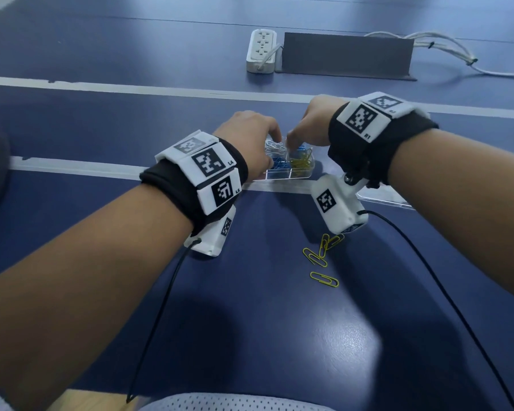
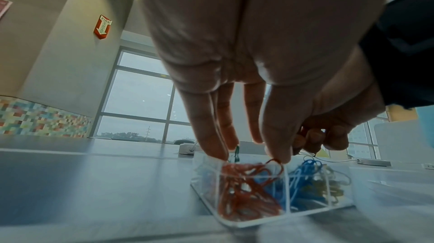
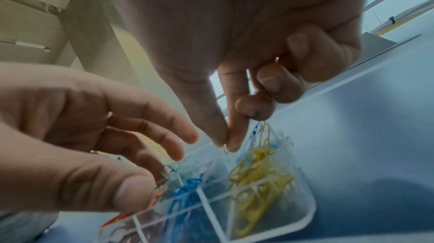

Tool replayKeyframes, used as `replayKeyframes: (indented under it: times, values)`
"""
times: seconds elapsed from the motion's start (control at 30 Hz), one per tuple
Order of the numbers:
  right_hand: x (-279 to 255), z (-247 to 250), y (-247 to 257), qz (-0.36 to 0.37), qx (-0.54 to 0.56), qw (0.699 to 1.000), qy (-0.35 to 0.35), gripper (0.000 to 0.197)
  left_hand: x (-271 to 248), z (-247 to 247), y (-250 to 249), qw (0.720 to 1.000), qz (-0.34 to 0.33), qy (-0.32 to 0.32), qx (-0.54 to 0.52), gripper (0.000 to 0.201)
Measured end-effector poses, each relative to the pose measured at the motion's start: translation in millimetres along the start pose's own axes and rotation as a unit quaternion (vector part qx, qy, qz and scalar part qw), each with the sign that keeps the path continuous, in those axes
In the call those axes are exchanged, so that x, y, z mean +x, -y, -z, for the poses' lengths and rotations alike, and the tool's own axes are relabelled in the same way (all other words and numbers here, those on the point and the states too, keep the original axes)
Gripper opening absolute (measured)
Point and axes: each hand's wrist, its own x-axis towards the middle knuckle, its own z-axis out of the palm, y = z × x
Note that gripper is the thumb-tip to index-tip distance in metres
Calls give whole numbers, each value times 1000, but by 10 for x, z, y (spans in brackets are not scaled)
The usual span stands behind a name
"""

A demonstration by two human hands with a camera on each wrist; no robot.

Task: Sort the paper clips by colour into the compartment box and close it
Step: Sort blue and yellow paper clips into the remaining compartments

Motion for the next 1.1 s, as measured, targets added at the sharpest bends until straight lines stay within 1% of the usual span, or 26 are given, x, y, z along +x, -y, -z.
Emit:
replayKeyframes:
  times: [0.13,0.23,0.3,0.37,0.43,0.47,0.53,0.63,0.7,0.73,0.8,0.83,0.87,1.0,1.07,1.1]
  values:
    - [-88,43,-83,5,29,1000,-7,32,-19,-16,20,1000,-16,-22,-7,32]
    - [-147,32,-170,12,13,1000,10,29,-38,-26,14,999,-31,-31,-12,29]
    - [-169,8,-216,16,0,1000,11,37,-54,-30,-12,998,-44,-32,-14,27]
    - [-204,1,-248,23,8,1000,1,40,-90,-32,-59,998,-63,-23,-16,22]
    - [-242,-3,-270,37,20,999,-8,36,-138,-42,-125,996,-94,1,0,17]
    - [-266,-8,-279,47,26,998,-12,31,-162,-49,-161,994,-111,19,11,15]
    - [-322,-23,-299,74,29,996,-26,18,-214,-73,-230,988,-139,66,25,13]
    - [-458,-74,-358,138,0,989,-45,16,-296,-133,-312,976,-165,135,34,13]
    - [-606,-133,-420,198,-37,979,-23,14,-358,-159,-360,968,-178,171,40,19]
    - [-688,-174,-455,226,-57,972,4,14,-390,-165,-381,965,-183,183,48,22]
    - [-862,-267,-515,265,-76,959,68,21,-464,-177,-423,959,-194,196,74,27]
    - [-925,-311,-550,281,-76,953,87,25,-506,-184,-451,956,-198,198,91,29]
    - [-965,-353,-585,296,-68,948,90,29,-551,-194,-486,952,-203,201,109,31]
    - [-1012,-419,-690,351,-46,934,53,20,-722,-238,-655,944,-197,202,173,41]
    - [-1013,-440,-728,367,-72,927,34,19,-749,-256,-699,943,-195,200,183,38]
    - [-1026,-437,-751,369,-90,925,28,19,-753,-264,-712,942,-194,200,188,39]
